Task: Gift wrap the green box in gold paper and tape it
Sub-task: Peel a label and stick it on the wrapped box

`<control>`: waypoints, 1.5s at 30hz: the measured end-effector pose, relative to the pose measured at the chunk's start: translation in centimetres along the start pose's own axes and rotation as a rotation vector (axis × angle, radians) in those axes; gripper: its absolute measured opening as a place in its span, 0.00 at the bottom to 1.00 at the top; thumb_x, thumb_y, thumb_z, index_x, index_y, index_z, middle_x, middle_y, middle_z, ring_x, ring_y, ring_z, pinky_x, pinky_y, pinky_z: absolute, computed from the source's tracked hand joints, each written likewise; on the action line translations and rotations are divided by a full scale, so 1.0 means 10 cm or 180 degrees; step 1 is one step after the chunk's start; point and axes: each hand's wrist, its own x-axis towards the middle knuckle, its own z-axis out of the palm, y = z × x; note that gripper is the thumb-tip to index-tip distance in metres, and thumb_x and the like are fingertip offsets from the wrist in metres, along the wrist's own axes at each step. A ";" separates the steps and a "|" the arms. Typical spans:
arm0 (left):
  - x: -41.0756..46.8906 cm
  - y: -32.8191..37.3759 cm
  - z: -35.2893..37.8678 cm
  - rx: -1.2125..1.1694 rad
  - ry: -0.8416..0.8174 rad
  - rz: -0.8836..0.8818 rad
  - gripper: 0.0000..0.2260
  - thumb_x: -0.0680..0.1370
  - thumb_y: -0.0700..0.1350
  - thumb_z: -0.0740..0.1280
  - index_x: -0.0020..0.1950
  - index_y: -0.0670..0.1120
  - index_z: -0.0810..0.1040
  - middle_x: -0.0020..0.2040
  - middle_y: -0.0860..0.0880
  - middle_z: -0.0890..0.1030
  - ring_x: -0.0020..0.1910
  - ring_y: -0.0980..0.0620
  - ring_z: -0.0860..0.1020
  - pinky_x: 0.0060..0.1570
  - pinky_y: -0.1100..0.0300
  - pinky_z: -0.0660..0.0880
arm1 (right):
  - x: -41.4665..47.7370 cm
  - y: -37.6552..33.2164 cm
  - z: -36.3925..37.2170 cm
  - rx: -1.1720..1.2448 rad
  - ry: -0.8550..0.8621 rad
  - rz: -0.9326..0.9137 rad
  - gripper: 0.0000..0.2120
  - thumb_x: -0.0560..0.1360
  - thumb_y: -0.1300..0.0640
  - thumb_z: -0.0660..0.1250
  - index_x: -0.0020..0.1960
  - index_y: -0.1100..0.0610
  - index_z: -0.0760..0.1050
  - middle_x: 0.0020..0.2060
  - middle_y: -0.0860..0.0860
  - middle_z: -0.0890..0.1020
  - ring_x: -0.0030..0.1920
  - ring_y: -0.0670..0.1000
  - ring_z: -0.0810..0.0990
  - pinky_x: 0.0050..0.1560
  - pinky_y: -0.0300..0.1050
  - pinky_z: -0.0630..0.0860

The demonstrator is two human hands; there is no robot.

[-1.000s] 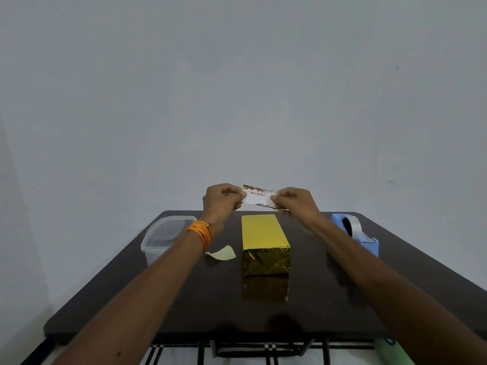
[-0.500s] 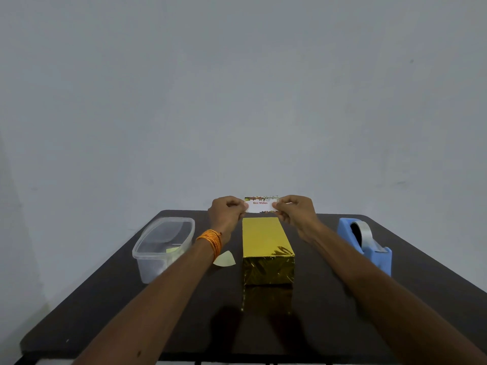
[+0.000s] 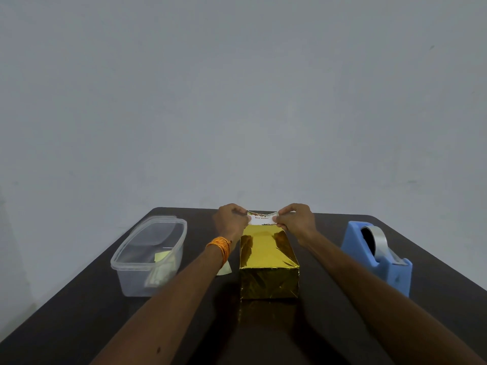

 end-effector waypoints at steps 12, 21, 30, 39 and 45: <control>0.11 -0.18 0.08 0.0181 0.0057 -0.0005 0.06 0.73 0.37 0.74 0.49 0.42 0.83 0.50 0.44 0.83 0.50 0.47 0.82 0.51 0.51 0.82 | 0.09 0.10 0.09 -0.0385 0.0037 -0.0201 0.07 0.71 0.63 0.77 0.46 0.59 0.81 0.41 0.56 0.85 0.32 0.46 0.83 0.32 0.34 0.77; 0.10 -0.23 0.10 0.0431 0.0071 0.0137 0.06 0.73 0.37 0.74 0.49 0.42 0.83 0.50 0.44 0.83 0.51 0.48 0.81 0.47 0.60 0.79 | 0.08 0.13 0.12 -0.0913 0.0029 -0.0418 0.07 0.71 0.61 0.77 0.45 0.58 0.80 0.42 0.55 0.85 0.37 0.49 0.86 0.33 0.36 0.80; 0.09 -0.30 0.15 0.1005 -0.0078 0.0558 0.07 0.76 0.39 0.72 0.53 0.43 0.82 0.54 0.43 0.82 0.54 0.46 0.80 0.46 0.62 0.77 | 0.05 0.25 0.24 -0.2051 0.0195 -0.1069 0.10 0.75 0.56 0.73 0.55 0.54 0.79 0.54 0.52 0.82 0.50 0.51 0.80 0.39 0.35 0.74; 0.09 -0.38 0.19 0.1375 -0.0309 0.0706 0.08 0.80 0.45 0.66 0.55 0.51 0.83 0.54 0.46 0.76 0.51 0.47 0.76 0.45 0.62 0.70 | 0.07 0.40 0.23 -0.2063 0.0082 -0.1193 0.09 0.78 0.46 0.67 0.51 0.49 0.82 0.53 0.51 0.81 0.43 0.47 0.80 0.36 0.36 0.70; 0.07 -0.42 0.19 0.1324 -0.0336 0.0674 0.10 0.76 0.54 0.71 0.54 0.52 0.83 0.52 0.48 0.76 0.52 0.50 0.75 0.44 0.61 0.70 | 0.08 0.42 0.22 -0.1967 0.0124 -0.0912 0.08 0.80 0.59 0.64 0.50 0.51 0.81 0.50 0.53 0.82 0.41 0.49 0.80 0.33 0.37 0.71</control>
